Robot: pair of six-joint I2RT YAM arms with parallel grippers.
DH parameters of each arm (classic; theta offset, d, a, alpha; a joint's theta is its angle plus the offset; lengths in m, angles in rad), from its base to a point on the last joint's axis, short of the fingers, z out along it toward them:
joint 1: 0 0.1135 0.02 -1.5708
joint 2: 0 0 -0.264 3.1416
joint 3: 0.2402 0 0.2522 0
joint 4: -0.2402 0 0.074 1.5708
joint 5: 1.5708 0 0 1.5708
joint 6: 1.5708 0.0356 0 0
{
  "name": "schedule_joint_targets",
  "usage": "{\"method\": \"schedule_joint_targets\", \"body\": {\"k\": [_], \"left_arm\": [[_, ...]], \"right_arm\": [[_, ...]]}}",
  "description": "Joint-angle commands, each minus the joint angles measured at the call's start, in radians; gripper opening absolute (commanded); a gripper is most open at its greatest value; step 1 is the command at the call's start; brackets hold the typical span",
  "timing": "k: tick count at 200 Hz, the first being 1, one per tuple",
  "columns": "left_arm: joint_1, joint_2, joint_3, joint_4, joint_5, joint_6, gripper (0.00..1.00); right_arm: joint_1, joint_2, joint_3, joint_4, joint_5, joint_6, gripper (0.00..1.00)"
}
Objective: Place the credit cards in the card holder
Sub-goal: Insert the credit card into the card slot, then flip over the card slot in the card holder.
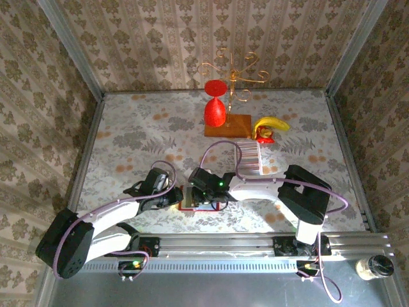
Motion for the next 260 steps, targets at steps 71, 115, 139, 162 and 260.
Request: {"method": "schedule_joint_targets", "body": {"k": [71,115,139,162,260], "left_arm": [[-0.02,-0.026,-0.046,-0.049,-0.013,-0.032,0.24],[-0.02,-0.043,-0.044,-0.072,-0.028,-0.03,0.25],[-0.02,-0.053,-0.035,-0.091,-0.028,-0.022,0.26],[-0.02,-0.064,-0.028,-0.108,-0.028,-0.014,0.28],[-0.021,-0.083,-0.047,-0.13,-0.028,-0.009,0.28]], "right_arm": [[0.014,0.048,0.09,-0.046,0.005,0.017,0.27],[0.014,-0.025,0.066,-0.15,0.078,0.001,0.39],[0.014,-0.08,0.03,-0.201,0.111,0.001,0.41],[0.015,-0.133,-0.032,-0.211,0.115,0.025,0.41],[0.025,-0.127,-0.073,-0.128,0.08,0.051,0.4]]}}
